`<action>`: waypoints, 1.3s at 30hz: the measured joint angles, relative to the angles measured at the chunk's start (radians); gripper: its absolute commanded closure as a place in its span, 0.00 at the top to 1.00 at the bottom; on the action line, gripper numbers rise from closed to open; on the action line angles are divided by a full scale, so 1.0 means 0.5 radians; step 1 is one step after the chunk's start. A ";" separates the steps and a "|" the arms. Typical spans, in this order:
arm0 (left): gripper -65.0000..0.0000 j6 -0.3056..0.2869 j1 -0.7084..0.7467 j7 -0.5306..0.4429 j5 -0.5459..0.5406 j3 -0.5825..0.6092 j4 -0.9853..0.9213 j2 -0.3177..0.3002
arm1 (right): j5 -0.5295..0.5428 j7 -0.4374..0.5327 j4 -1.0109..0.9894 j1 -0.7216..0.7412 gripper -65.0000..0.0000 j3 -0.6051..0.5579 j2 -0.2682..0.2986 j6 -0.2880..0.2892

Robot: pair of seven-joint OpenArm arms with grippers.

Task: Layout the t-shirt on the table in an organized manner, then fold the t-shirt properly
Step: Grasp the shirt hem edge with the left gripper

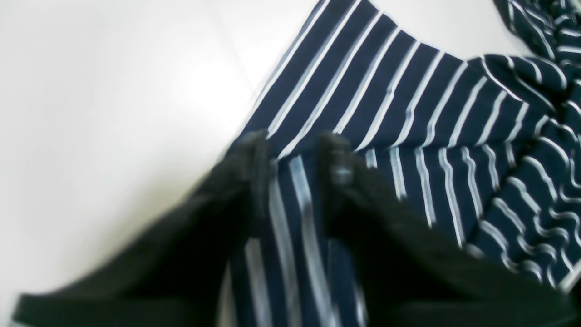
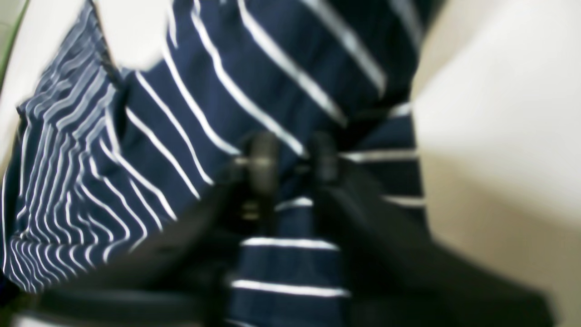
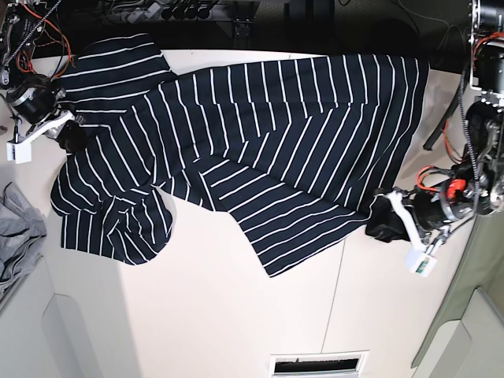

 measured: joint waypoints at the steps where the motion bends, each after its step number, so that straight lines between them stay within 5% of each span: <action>1: 0.09 0.011 -0.040 0.000 0.054 0.076 -0.022 0.059 | -0.008 0.000 -0.011 -0.001 0.00 -0.011 -0.011 0.010; 3: 0.00 0.031 -0.119 -0.032 0.160 0.211 -0.095 0.181 | -0.013 -0.001 -0.012 -0.005 0.00 -0.037 -0.031 0.023; 10: 0.00 0.185 -0.420 -0.217 0.461 0.394 -0.771 0.494 | -0.021 0.000 -0.012 -0.026 0.00 -0.040 -0.068 0.028; 19: 0.00 0.226 -0.719 -0.475 0.524 0.393 -1.485 0.699 | -0.075 -0.002 -0.012 -0.022 0.00 -0.039 -0.079 0.028; 24: 0.00 0.343 -0.823 -0.466 0.541 0.393 -1.588 0.657 | -0.204 -0.053 -0.012 -0.045 0.00 -0.039 -0.079 0.028; 30: 0.00 0.349 -0.839 -0.465 0.607 0.393 -1.599 0.522 | -0.232 -0.041 -0.011 -0.156 0.00 -0.039 -0.063 0.031; 39: 0.00 0.329 -0.835 -0.470 0.591 0.392 -1.651 0.484 | -0.201 -0.007 -0.008 -0.245 0.00 -0.039 -0.022 0.037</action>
